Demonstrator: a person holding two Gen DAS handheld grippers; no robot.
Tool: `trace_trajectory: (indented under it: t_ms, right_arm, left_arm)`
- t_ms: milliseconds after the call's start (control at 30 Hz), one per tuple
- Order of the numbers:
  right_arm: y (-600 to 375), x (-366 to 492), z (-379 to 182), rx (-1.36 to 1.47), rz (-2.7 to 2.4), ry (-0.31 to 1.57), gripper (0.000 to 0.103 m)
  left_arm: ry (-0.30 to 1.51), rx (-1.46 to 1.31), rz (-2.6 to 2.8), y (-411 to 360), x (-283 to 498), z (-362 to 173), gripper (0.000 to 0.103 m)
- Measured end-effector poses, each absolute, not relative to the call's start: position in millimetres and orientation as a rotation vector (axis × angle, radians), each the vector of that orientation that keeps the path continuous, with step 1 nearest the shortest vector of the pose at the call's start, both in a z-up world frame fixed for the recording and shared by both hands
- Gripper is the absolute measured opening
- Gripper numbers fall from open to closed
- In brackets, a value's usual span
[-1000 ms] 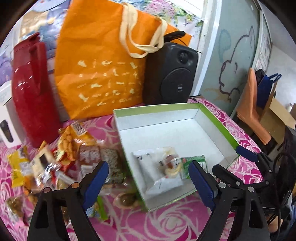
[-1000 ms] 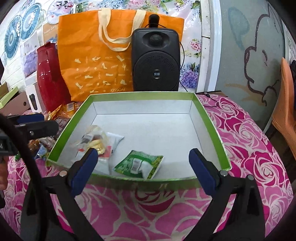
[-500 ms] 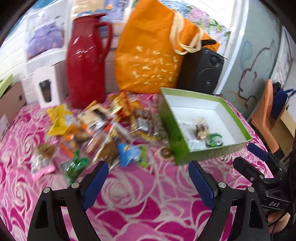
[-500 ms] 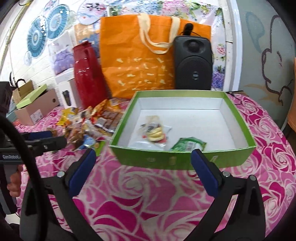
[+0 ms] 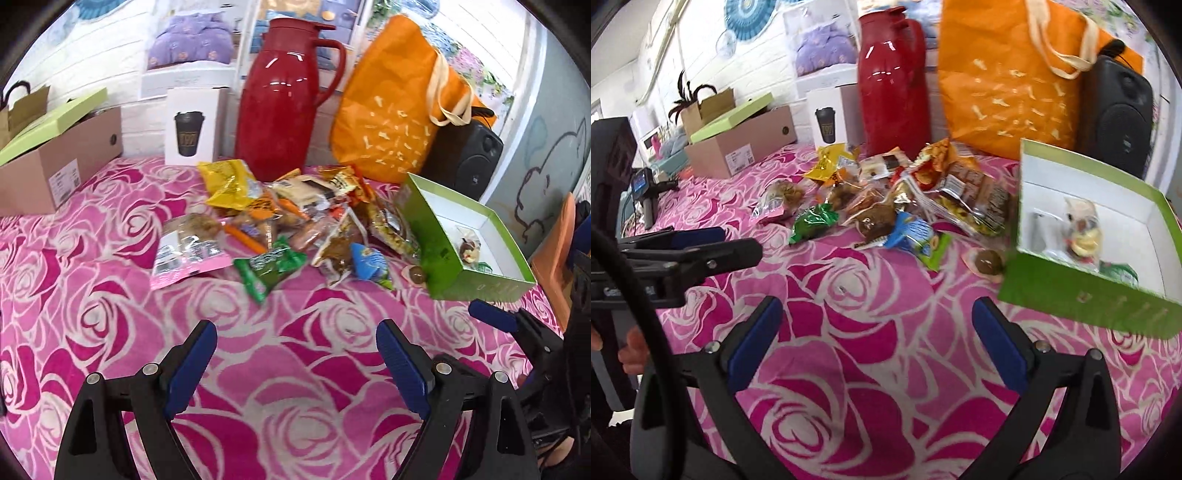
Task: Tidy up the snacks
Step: 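Move both tools back to the snack pile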
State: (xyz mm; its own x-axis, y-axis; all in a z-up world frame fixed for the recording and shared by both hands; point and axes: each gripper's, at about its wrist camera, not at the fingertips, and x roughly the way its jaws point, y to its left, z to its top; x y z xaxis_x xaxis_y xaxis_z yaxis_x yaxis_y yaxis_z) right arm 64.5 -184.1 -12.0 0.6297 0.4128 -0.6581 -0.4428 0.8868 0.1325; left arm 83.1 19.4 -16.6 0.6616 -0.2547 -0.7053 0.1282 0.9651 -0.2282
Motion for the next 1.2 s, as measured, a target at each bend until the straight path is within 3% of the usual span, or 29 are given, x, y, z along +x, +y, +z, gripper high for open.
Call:
trace_trajectory:
  t_ms: [133,200,267,333,533,567,633,700,767,833,1000,1133,1167,1200]
  right_arm:
    - [-172,90,-16,-0.028,0.497,0.763,0.102]
    - [-168,105,-20,-0.046,0.465,0.778,0.096]
    - [-163,119,-25,-0.073,0.445,0.794,0.081]
    - [-159,131,-32,-0.095,0.421,0.813,0.076]
    - [-148,156,-47,-0.182,0.357,0.832,0.073]
    - [-148,159,-49,-0.189,0.348,0.837,0.068]
    - [-151,163,-54,-0.158,0.354,0.872,0.041]
    - [-156,158,-52,-0.129,0.367,0.87,0.039]
    - [-161,145,-45,-0.092,0.412,0.877,0.036]
    - [-164,129,-40,-0.068,0.451,0.884,0.036]
    - [-175,87,-39,-0.026,0.493,0.893,0.038]
    - [-176,81,-42,0.0,0.508,0.908,0.046]
    - [-175,82,-42,0.005,0.511,0.91,0.048]
    - [-174,82,-42,0.004,0.506,0.913,0.049]
  left_arm:
    - [0.812,-0.191,-0.216,35,86,-18,0.09]
    - [0.811,-0.207,-0.228,41,87,-19,0.09]
    - [0.815,-0.214,-0.236,46,89,-20,0.09]
    - [0.815,-0.214,-0.239,48,90,-22,0.09]
    - [0.835,-0.218,-0.248,53,96,-28,0.088]
    - [0.837,-0.215,-0.253,52,98,-28,0.087]
    - [0.837,-0.21,-0.272,52,104,-29,0.083]
    - [0.833,-0.193,-0.296,49,113,-28,0.077]
    - [0.833,-0.17,-0.335,44,128,-28,0.062]
    - [0.848,-0.153,-0.359,39,145,-32,0.055]
    - [0.872,-0.126,-0.342,32,173,-41,0.055]
    - [0.902,-0.077,-0.344,24,182,-51,0.054]
    - [0.921,-0.069,-0.353,22,181,-54,0.044]
    - [0.929,-0.063,-0.349,22,178,-56,0.043]
